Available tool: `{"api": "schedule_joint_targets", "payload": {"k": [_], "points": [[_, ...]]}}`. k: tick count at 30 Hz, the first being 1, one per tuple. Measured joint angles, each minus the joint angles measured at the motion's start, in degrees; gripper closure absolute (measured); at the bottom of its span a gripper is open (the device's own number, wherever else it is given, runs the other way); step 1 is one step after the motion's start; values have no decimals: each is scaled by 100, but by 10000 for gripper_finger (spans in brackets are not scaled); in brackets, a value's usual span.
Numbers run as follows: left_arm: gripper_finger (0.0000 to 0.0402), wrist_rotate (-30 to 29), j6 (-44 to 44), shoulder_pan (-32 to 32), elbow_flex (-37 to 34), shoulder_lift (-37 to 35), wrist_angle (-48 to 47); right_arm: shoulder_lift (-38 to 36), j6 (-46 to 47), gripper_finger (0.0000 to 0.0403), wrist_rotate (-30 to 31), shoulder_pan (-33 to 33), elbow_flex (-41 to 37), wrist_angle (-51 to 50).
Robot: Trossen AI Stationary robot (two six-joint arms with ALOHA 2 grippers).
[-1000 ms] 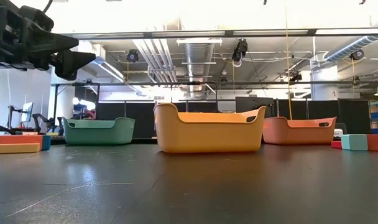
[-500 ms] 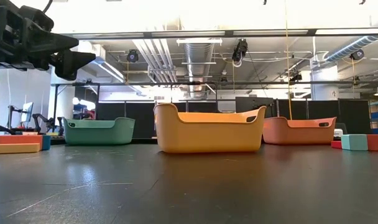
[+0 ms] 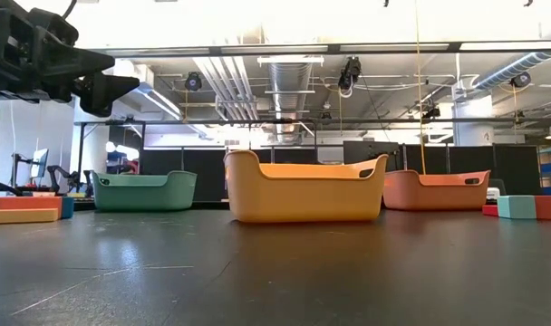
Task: Sort blocks by size
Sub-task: Put the orange thin block into the yellow bin
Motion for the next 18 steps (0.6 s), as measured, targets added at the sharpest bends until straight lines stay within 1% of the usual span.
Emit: {"api": "schedule_joint_targets", "payload": {"k": [2,5,8,11,14,18], "points": [[128,0,-1,0,0,0,2,-125,-113,350,562,-170,233,-204],[128,0,0,-1,0,0,2,-322,-674,348,1568,-557,504,-423],[128,0,0,0,0,0,2,-452,-1594,347,2384,-1130,670,-506],[128,0,-1,0,0,-1,2,-490,-2773,347,3041,-1925,813,-356],[128,0,-1,-2,0,0,2,-479,-4184,346,3323,-2787,831,298],[128,0,2,0,0,0,2,-426,-5996,346,3357,-3770,829,1492]]}}
